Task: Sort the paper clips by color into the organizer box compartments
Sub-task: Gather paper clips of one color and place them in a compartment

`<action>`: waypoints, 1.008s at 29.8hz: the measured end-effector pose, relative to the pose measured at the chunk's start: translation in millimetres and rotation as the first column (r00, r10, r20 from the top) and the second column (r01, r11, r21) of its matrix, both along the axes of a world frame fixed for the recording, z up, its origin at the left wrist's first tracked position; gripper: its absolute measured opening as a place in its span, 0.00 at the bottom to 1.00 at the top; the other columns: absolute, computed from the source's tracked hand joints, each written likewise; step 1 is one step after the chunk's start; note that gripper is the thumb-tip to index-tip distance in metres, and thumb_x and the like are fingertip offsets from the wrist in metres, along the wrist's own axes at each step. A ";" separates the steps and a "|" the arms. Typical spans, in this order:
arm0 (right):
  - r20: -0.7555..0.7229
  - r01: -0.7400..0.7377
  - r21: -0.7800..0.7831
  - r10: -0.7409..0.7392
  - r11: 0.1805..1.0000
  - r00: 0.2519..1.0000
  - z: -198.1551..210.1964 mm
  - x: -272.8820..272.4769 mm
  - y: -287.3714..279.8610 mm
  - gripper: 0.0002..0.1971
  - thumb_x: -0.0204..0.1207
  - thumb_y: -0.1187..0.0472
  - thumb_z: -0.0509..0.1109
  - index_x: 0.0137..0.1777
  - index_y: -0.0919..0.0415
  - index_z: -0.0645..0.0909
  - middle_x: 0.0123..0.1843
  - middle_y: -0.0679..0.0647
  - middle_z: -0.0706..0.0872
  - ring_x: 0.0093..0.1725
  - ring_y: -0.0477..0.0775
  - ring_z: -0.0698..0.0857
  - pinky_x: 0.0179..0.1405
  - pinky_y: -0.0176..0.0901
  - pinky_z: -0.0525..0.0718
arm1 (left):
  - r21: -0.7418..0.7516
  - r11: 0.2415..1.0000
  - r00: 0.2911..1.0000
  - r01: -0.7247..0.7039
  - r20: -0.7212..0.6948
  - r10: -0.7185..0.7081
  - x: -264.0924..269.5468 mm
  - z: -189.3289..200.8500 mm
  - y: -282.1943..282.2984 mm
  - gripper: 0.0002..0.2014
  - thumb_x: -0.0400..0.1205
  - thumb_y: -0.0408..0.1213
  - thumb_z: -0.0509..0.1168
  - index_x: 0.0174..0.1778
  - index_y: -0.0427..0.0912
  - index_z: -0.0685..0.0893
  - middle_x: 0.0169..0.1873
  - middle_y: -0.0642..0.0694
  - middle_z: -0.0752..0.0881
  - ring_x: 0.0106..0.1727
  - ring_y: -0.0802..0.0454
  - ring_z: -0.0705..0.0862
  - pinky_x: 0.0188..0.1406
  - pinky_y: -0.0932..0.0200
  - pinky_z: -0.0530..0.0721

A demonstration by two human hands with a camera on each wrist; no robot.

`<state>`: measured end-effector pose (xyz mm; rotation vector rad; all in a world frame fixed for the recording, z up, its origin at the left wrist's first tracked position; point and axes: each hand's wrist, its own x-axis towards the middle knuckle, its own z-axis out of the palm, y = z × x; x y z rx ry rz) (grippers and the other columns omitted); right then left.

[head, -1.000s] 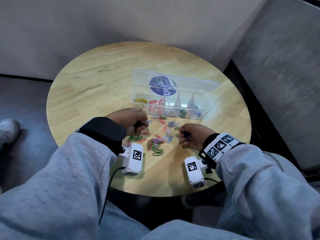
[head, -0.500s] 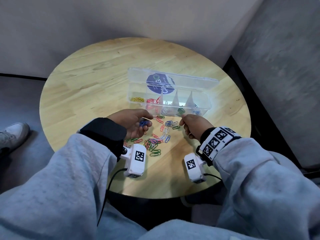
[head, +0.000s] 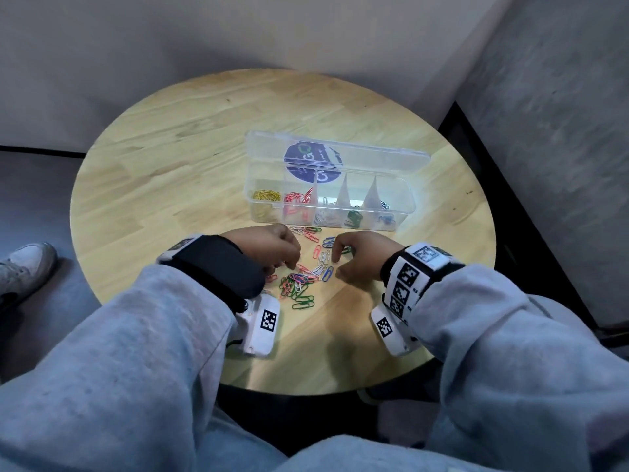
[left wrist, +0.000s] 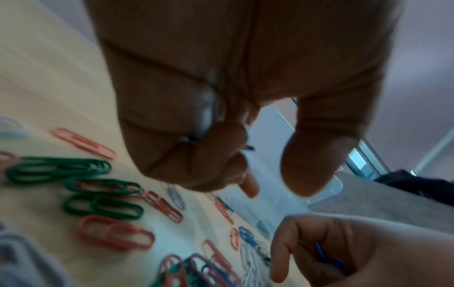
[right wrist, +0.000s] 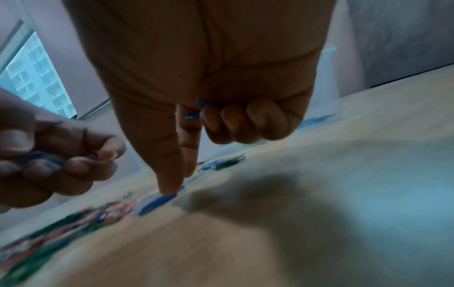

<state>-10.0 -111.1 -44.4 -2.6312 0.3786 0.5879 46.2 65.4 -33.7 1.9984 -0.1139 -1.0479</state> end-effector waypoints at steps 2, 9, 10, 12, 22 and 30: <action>-0.015 -0.061 -0.012 0.061 0.998 0.998 -4.6 -1.8 3.9 0.08 0.67 0.57 0.75 0.43 0.47 0.80 0.32 0.43 0.74 0.35 0.48 0.77 0.33 0.40 0.75 | 0.046 0.989 0.989 0.143 0.024 -0.144 -2.4 0.8 0.4 0.12 0.65 0.27 0.65 0.42 0.45 0.78 0.27 0.44 0.77 0.24 0.49 0.67 0.25 0.61 0.63; -0.031 -0.183 -0.074 0.181 0.980 0.983 -3.0 -6.9 6.0 0.06 0.69 0.55 0.74 0.42 0.50 0.78 0.39 0.45 0.79 0.46 0.52 0.79 0.43 0.41 0.78 | 0.016 0.995 0.995 0.101 0.010 -0.101 0.5 -7.3 -1.5 0.15 0.78 0.17 0.54 0.36 0.41 0.77 0.27 0.40 0.75 0.19 0.53 0.66 0.22 0.62 0.61; -0.025 -0.192 -0.068 0.191 0.979 0.981 -2.3 -7.6 6.8 0.08 0.69 0.54 0.74 0.43 0.50 0.78 0.37 0.43 0.76 0.45 0.51 0.78 0.42 0.41 0.76 | 0.013 0.997 0.997 0.074 0.003 -0.074 0.2 -8.1 -2.7 0.15 0.79 0.18 0.53 0.35 0.41 0.77 0.26 0.41 0.73 0.19 0.53 0.66 0.22 0.63 0.61; -0.019 -0.223 -0.047 0.222 0.974 0.975 -2.4 -7.5 10.3 0.10 0.69 0.53 0.75 0.45 0.49 0.77 0.35 0.41 0.72 0.44 0.51 0.76 0.41 0.40 0.73 | 0.023 0.998 0.999 0.050 -0.002 -0.050 -1.9 -7.6 -6.3 0.16 0.79 0.19 0.51 0.35 0.41 0.78 0.25 0.43 0.74 0.20 0.54 0.67 0.19 0.66 0.62; -0.097 -0.298 -0.070 0.291 0.952 0.952 -6.2 -10.4 15.9 0.06 0.73 0.56 0.72 0.42 0.55 0.78 0.42 0.50 0.80 0.45 0.52 0.78 0.41 0.40 0.76 | 0.368 0.873 0.855 0.321 0.283 -0.434 -7.8 -2.4 -11.6 0.05 0.78 0.36 0.66 0.48 0.46 0.83 0.28 0.55 0.76 0.29 0.58 0.74 0.26 0.64 0.69; -0.054 -0.234 -0.020 0.233 0.972 0.971 -3.5 -11.4 5.4 0.07 0.70 0.58 0.75 0.44 0.51 0.81 0.32 0.41 0.71 0.34 0.44 0.73 0.30 0.34 0.69 | 0.506 0.804 0.792 0.313 0.328 -0.515 -9.2 -12.2 -14.5 0.09 0.70 0.35 0.73 0.37 0.50 0.78 0.28 0.56 0.79 0.34 0.55 0.77 0.25 0.65 0.68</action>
